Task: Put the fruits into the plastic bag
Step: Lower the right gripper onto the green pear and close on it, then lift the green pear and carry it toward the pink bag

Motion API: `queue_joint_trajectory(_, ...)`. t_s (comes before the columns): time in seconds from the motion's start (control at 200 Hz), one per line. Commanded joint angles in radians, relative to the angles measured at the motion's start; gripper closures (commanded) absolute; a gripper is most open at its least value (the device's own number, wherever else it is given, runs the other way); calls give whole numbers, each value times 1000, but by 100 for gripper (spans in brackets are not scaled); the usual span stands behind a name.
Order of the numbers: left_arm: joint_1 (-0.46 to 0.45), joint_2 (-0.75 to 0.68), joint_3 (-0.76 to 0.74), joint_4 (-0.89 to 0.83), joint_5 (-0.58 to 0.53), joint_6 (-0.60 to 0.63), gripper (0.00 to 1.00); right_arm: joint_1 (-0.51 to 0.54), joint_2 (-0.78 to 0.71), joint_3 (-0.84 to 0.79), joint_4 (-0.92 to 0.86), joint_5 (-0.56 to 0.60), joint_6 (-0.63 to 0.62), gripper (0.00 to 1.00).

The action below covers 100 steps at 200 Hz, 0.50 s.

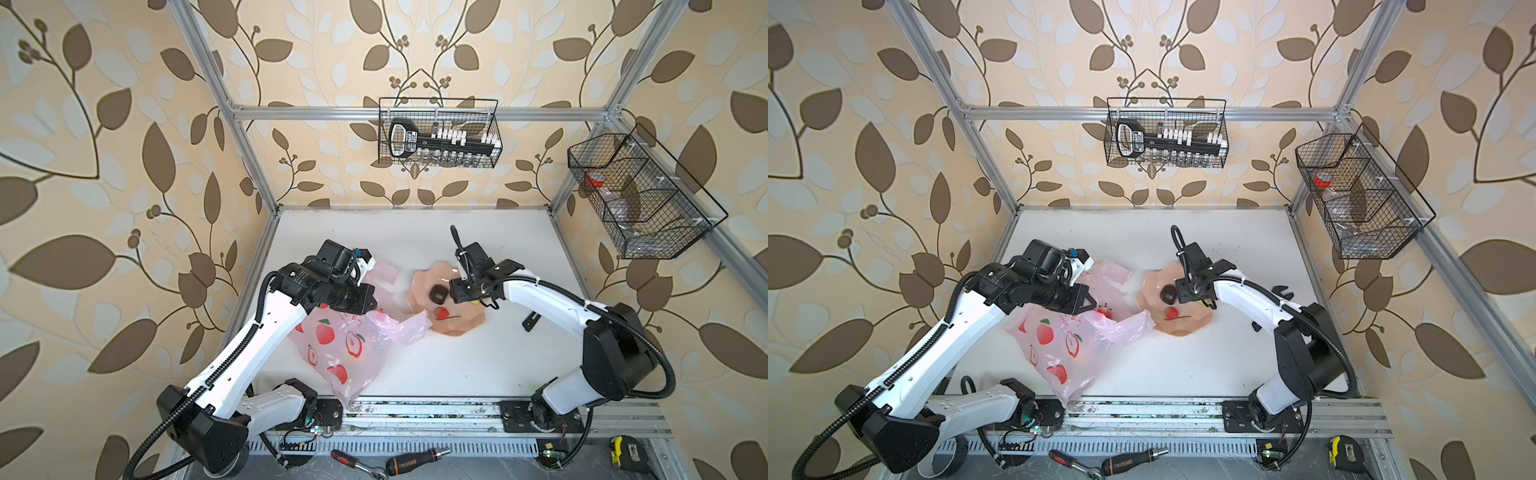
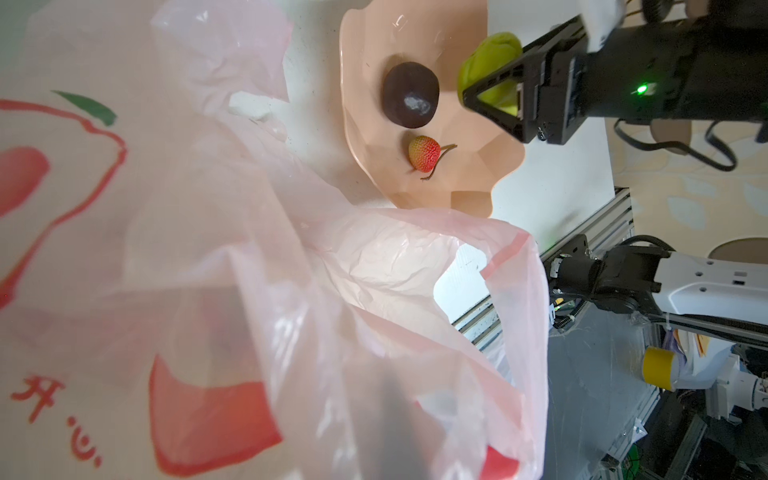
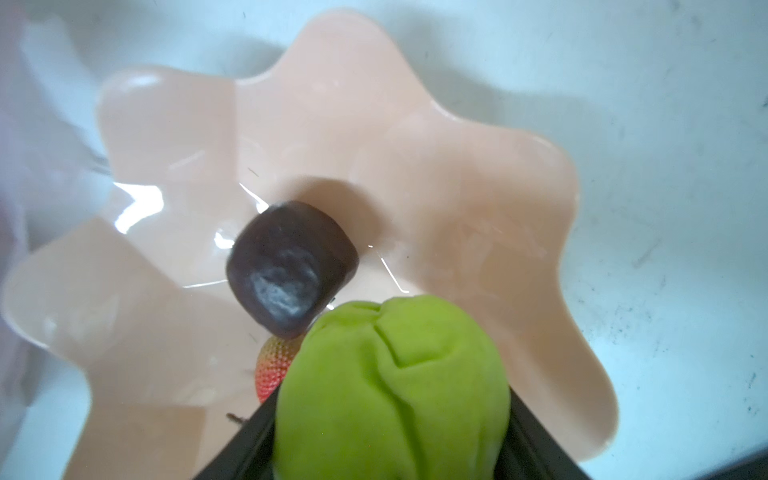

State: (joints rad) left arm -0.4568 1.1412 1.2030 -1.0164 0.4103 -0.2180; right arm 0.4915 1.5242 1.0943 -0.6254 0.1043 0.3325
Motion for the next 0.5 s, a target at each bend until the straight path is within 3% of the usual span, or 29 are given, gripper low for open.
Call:
queue_joint_trajectory(0.0,4,3,43,-1,3,21,100,-35,-64,36,-18,-71,48,46)
queue_joint_trajectory(0.27,4,5,52,-1,7,24,100,-112,-84,44,162,-467,180,47)
queue_joint_trajectory(0.495,4,-1,52,-10,7,25,100,-110,17,45,416,-766,408,51)
